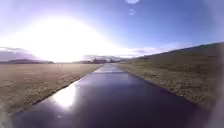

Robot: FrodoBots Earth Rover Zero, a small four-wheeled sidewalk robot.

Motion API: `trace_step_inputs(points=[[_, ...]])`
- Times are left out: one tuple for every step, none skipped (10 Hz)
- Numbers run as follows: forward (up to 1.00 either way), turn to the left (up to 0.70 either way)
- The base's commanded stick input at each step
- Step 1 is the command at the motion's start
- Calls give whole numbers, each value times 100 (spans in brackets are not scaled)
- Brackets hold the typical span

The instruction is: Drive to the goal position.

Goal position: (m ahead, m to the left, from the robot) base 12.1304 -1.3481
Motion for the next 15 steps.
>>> trace_step_inputs(points=[[100,0],[100,0],[100,0],[100,0],[100,0],[100,2],[100,5],[100,13],[100,16],[100,3],[100,2],[100,1],[100,2],[100,2],[100,2]])
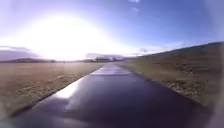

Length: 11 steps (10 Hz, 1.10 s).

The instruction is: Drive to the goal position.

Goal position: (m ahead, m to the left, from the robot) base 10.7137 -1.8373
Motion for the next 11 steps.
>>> trace_step_inputs(points=[[100,0],[100,1],[100,2],[100,2],[100,1],[100,2],[100,1],[100,1],[100,0],[100,0],[100,1]])
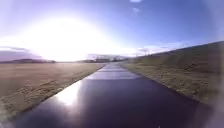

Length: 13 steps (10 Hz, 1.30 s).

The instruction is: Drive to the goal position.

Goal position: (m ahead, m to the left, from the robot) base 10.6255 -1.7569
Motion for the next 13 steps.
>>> trace_step_inputs(points=[[100,2],[100,0],[100,1],[100,2],[100,1],[100,1],[100,2],[100,1],[100,0],[100,0],[100,-9],[100,-24],[100,-18]])
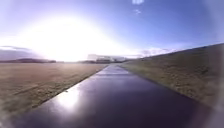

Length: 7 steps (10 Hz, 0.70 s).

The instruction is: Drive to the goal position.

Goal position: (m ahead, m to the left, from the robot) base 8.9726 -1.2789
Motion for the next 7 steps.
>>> trace_step_inputs(points=[[100,-3],[100,0],[100,0],[100,0],[100,0],[100,-3],[100,-12]])
